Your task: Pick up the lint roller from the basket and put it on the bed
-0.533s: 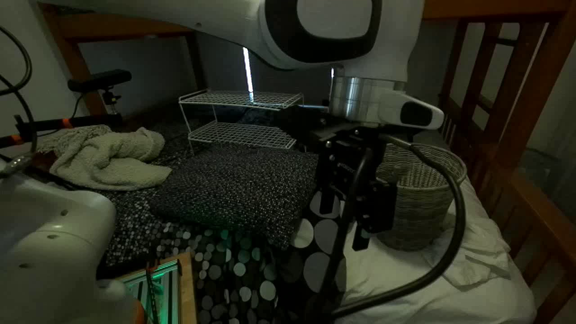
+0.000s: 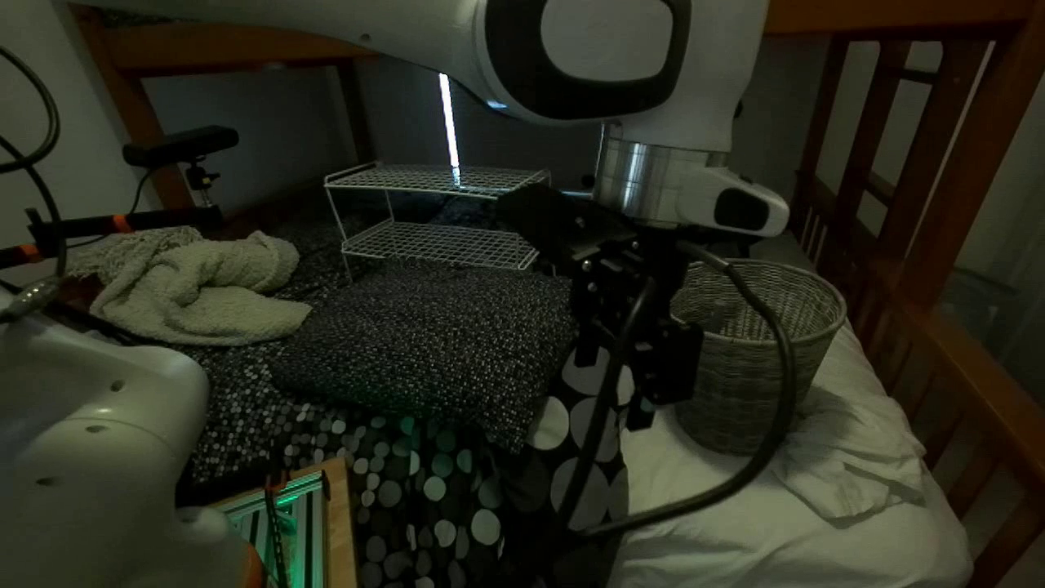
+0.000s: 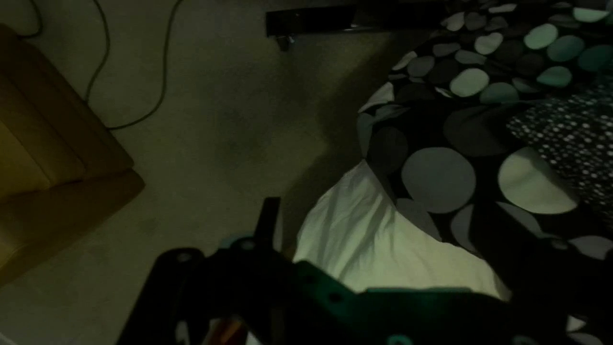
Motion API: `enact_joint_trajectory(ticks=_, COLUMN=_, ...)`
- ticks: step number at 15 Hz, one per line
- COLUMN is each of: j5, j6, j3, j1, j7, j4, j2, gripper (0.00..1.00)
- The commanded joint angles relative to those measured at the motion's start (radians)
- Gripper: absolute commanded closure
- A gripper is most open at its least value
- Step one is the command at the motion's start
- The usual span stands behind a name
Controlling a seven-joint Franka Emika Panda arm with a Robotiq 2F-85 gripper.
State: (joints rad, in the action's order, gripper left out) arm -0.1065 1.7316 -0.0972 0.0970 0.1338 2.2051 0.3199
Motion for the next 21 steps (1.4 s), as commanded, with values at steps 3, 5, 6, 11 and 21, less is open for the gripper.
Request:
enact_joint_trajectory(ticks=3, j5=0.2, j6=0.272, j3=0.08, j1=-0.07, j7=-0.232, j4=-0.041, j2=-0.09, gripper=0.0)
enact_joint_trajectory(ticks=5, j5=0.166, j6=0.436, j3=0.114, j1=-0.075, j7=-0.309, j4=-0.08, j2=-0.151, gripper=0.0)
enact_joint_trajectory(ticks=6, j5=0.12, j6=0.515, j3=0.124, j1=-0.07, j7=-0.327, j4=-0.104, j2=-0.189, gripper=0.0)
enact_joint_trajectory(ticks=11, j5=0.355, j6=0.447, j3=0.08, j1=-0.087, j7=0.094, j4=-0.299, j2=-0.369, gripper=0.0)
enact_joint_trajectory(ticks=21, j5=0.317, j6=0.579, j3=0.123, j1=-0.106, j7=0.26, j4=-0.371, j2=-0.478, gripper=0.0)
